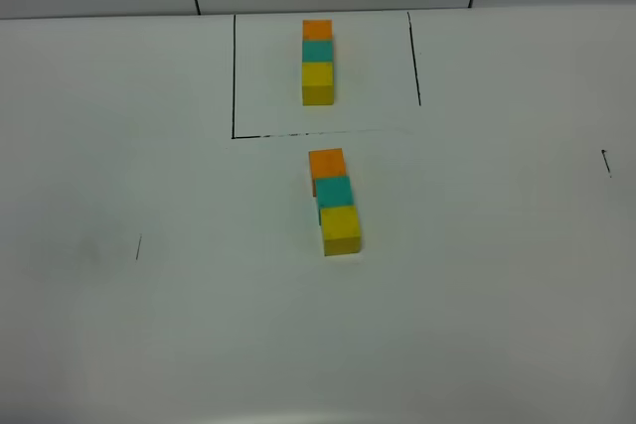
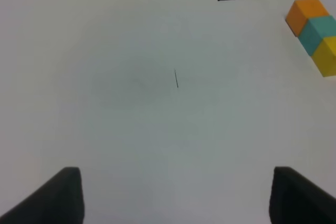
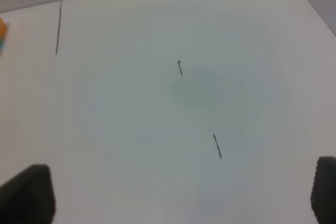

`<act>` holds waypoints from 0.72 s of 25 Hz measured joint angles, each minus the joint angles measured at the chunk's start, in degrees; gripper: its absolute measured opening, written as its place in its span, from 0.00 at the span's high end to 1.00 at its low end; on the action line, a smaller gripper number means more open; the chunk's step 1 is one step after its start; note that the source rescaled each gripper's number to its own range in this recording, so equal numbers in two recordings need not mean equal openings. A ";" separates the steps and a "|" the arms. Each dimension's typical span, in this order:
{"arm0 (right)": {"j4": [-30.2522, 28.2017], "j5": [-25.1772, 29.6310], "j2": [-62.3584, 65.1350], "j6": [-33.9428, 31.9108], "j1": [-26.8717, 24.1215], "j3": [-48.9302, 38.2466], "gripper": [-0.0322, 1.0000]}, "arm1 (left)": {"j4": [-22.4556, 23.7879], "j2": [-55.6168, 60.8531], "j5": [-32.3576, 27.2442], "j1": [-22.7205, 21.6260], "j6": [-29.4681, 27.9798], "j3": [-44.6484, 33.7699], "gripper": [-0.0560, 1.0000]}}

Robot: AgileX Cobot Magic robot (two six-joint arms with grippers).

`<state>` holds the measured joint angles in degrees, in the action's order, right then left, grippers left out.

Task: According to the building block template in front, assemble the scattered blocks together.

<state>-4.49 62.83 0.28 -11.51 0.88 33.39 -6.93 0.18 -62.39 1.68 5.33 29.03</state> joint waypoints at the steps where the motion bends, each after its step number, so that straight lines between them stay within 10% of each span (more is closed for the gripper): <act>1: 0.05 -0.60 0.00 0.00 0.00 -0.41 0.00 | 0.00 0.00 0.00 0.00 0.00 0.00 0.37; 18: -2.58 -0.15 0.19 0.15 0.00 -3.36 0.10 | 0.00 0.00 0.00 0.00 0.00 0.00 0.37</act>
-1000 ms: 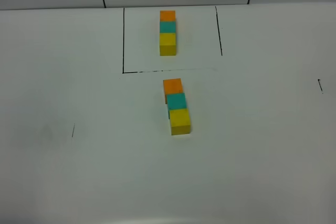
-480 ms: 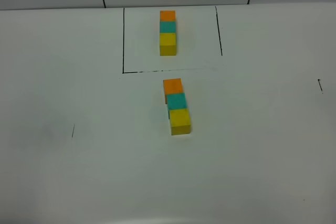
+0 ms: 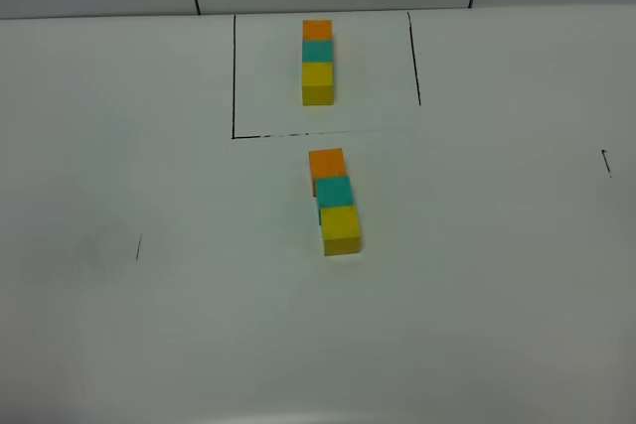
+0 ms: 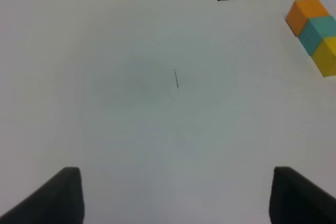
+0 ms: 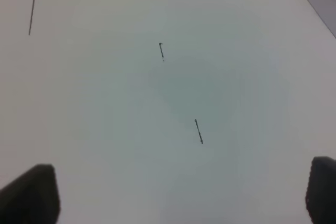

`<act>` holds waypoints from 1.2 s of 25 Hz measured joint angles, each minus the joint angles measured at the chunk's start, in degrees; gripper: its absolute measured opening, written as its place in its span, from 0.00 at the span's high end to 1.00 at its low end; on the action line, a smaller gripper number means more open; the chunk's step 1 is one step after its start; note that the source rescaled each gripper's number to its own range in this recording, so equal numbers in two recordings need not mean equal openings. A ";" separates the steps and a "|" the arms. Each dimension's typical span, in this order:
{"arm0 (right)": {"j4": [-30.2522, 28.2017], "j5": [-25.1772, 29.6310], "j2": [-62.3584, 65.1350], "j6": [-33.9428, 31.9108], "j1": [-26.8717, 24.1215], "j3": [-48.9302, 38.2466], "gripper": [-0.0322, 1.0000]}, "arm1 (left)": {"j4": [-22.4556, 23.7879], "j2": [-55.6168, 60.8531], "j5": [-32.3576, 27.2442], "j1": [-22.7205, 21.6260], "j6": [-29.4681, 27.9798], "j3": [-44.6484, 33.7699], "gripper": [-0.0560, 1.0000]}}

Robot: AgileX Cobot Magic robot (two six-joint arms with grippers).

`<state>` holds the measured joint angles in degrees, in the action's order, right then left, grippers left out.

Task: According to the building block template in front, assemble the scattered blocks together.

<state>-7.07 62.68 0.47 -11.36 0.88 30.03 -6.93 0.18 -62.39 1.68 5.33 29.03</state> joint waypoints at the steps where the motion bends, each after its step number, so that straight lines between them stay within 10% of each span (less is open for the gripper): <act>1: 0.00 0.00 0.00 0.00 0.00 0.00 0.12 | 0.00 0.00 0.00 0.00 0.00 0.00 0.37; 30: 0.06 0.07 0.00 0.37 -5.98 0.00 0.26 | 0.00 0.00 0.00 0.00 0.00 0.00 0.37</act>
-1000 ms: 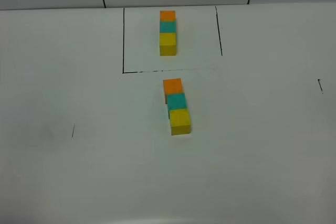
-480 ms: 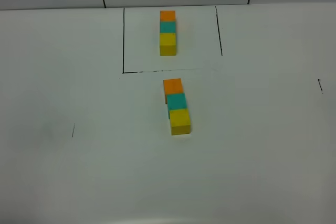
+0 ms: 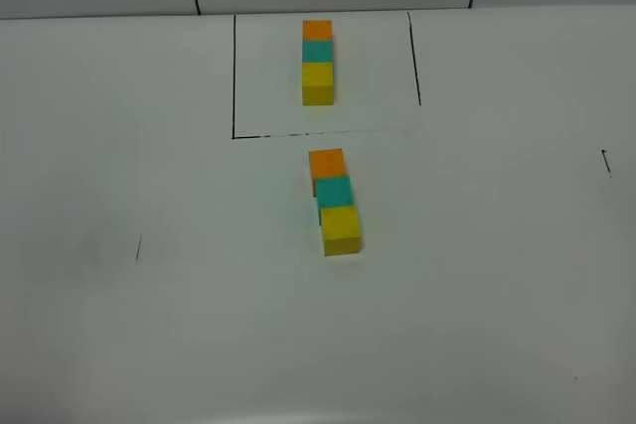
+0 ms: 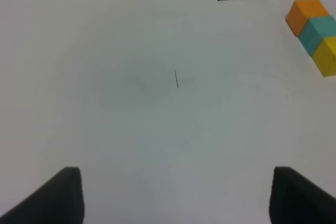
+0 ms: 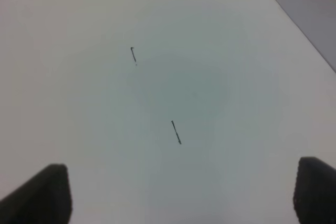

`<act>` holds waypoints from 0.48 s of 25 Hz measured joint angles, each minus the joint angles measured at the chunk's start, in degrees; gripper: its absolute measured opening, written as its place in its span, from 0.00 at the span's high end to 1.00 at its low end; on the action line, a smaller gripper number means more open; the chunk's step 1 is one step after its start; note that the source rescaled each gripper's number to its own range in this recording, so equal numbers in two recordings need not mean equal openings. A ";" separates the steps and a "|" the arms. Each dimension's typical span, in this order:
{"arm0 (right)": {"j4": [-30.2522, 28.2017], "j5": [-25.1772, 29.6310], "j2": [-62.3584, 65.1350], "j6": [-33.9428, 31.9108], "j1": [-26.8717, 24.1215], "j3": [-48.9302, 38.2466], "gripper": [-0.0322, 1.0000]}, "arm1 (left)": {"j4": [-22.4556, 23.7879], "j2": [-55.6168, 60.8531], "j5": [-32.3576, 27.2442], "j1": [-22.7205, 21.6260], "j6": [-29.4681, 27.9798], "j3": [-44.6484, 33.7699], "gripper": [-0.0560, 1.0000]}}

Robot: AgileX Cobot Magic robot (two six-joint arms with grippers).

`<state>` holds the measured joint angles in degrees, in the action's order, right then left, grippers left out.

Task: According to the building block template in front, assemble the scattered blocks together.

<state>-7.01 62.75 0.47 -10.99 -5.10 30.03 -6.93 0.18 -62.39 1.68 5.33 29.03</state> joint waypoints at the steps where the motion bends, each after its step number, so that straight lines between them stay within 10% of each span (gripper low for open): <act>1: 0.18 0.00 0.00 0.40 0.00 0.00 0.26 | 0.00 0.00 0.00 0.00 0.00 0.00 0.37; 12: 2.95 0.00 0.00 4.63 0.00 -0.07 0.26 | 0.00 0.00 0.00 0.00 0.00 0.00 0.37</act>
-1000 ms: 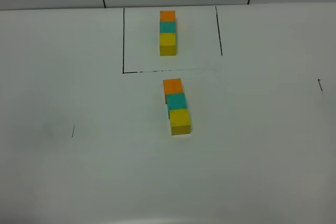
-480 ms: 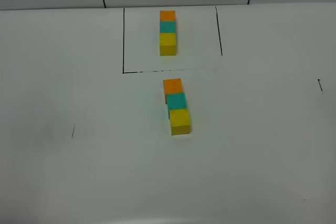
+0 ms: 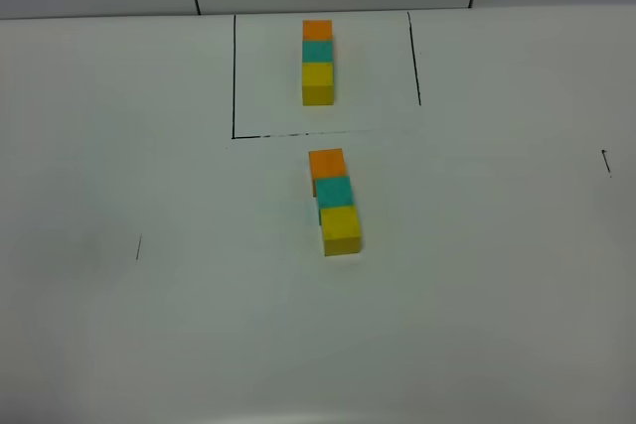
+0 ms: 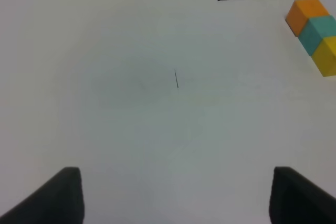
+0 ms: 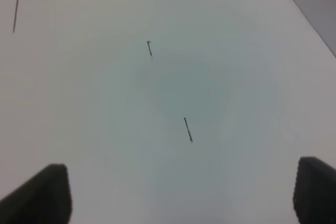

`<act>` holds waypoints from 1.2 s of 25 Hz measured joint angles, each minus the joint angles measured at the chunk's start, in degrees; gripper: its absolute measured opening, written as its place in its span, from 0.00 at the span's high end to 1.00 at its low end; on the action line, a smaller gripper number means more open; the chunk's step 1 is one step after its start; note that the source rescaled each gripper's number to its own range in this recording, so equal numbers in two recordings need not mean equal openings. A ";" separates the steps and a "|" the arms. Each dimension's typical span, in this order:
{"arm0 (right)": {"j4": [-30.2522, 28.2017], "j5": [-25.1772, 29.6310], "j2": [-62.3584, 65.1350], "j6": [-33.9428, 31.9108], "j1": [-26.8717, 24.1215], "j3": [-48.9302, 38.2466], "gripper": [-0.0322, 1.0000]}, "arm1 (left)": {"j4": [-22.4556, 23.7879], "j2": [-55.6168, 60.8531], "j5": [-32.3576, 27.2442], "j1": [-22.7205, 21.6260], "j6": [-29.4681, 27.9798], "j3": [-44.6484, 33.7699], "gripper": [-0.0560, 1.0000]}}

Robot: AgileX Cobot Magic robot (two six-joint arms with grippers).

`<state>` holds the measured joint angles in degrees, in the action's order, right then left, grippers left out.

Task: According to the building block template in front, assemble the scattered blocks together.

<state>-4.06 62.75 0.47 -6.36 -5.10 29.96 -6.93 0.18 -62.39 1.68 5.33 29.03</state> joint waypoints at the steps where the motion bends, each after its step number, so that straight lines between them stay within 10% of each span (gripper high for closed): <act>1: 0.00 0.00 0.00 0.00 0.00 0.00 0.26 | 0.00 0.00 0.00 0.00 0.00 0.00 0.37; 30: 0.06 0.00 0.00 0.17 0.00 0.00 0.26 | 0.00 0.00 0.00 0.00 0.00 0.00 0.37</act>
<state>-4.00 62.75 0.47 -6.19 -5.10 29.96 -6.93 0.18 -62.39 1.68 5.33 29.03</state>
